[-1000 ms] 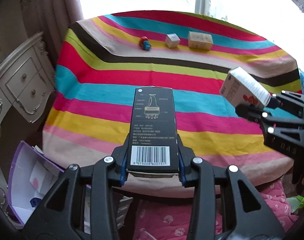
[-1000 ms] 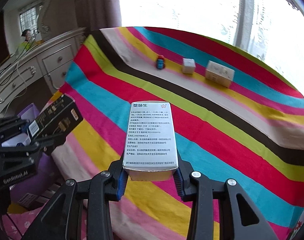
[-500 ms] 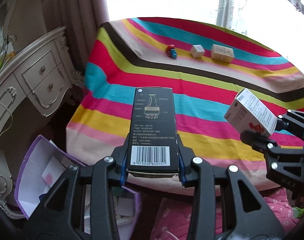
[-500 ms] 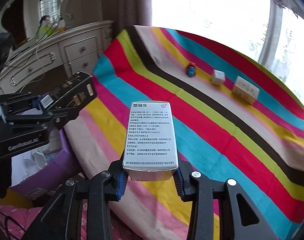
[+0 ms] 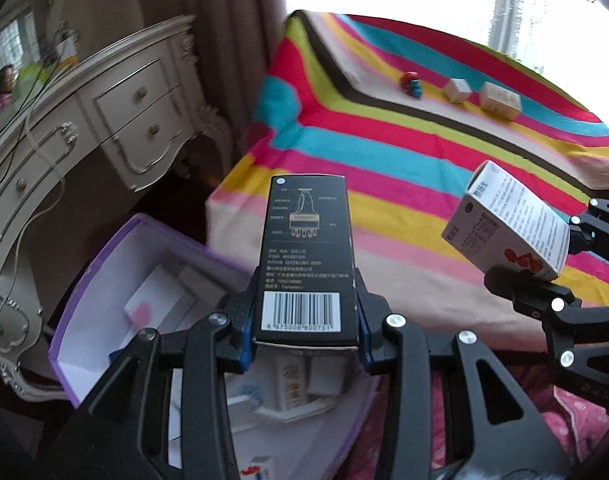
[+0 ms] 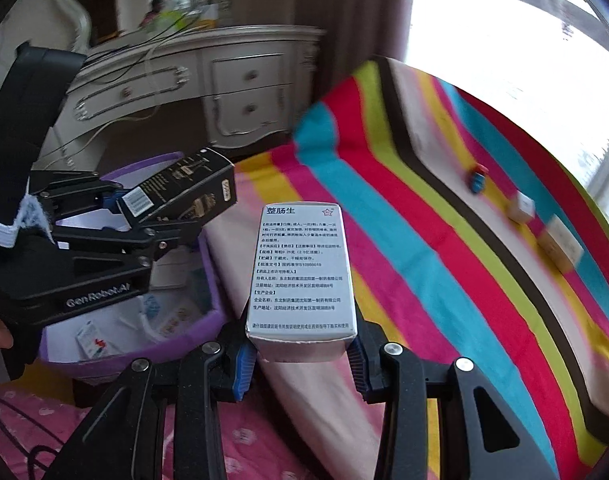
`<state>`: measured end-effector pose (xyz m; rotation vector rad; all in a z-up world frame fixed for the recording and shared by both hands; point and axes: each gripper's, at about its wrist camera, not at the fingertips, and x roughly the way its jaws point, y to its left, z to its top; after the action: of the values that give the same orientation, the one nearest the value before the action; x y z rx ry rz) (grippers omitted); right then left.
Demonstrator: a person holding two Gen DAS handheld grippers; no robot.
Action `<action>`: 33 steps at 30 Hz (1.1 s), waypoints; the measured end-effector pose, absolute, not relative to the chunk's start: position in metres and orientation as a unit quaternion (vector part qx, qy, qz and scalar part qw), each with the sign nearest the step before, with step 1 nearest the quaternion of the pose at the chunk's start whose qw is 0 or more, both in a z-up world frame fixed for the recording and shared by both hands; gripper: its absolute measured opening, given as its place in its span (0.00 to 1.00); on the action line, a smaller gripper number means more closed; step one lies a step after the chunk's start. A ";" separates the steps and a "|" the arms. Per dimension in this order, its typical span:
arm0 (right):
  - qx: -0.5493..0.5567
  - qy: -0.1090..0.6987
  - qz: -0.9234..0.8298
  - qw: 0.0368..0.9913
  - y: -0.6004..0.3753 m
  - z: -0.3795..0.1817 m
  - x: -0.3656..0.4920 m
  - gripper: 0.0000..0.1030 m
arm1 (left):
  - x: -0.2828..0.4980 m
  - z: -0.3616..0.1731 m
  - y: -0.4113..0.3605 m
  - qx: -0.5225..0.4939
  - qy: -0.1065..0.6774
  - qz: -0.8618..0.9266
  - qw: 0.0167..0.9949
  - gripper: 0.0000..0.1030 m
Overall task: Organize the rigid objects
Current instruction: 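Carry both held boxes over the storage box, then open both tools to drop the boxes into the storage box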
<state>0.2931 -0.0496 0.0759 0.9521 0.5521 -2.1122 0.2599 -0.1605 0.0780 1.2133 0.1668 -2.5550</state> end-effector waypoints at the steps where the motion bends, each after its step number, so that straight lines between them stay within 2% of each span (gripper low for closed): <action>1: 0.370 0.223 -0.818 0.380 -0.059 0.075 0.297 0.39 | 0.266 0.076 -0.166 0.424 0.062 -0.889 0.161 0.41; 16: 0.367 0.295 -0.736 0.486 -0.151 0.050 0.359 0.39 | 0.323 0.043 -0.236 0.441 0.125 -0.853 0.251 0.41; 21: 0.367 0.300 -0.714 0.515 -0.167 0.043 0.378 0.40 | 0.343 0.040 -0.260 0.437 0.128 -0.838 0.301 0.41; 26: 0.372 0.265 -0.701 0.547 -0.169 0.045 0.383 0.40 | 0.358 0.045 -0.277 0.425 0.129 -0.827 0.346 0.42; 27: 0.370 0.256 -0.708 0.543 -0.168 0.046 0.384 0.41 | 0.361 0.048 -0.280 0.417 0.129 -0.825 0.358 0.49; 28: 0.366 0.250 -0.713 0.544 -0.166 0.047 0.383 0.45 | 0.362 0.052 -0.280 0.410 0.129 -0.825 0.367 0.65; 30: 0.360 0.232 -0.725 0.539 -0.162 0.051 0.378 0.54 | 0.363 0.061 -0.277 0.389 0.126 -0.831 0.378 0.84; 31: 0.359 0.223 -0.729 0.538 -0.162 0.052 0.372 0.57 | 0.362 0.065 -0.274 0.380 0.123 -0.835 0.378 0.88; 33: 0.358 0.194 -0.743 0.532 -0.147 0.057 0.359 0.58 | 0.352 0.073 -0.266 0.372 0.110 -0.846 0.366 0.88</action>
<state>0.3588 -0.1474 0.0568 0.8534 0.4622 -1.7715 0.3517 -0.2659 0.0733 0.9570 0.2823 -2.1733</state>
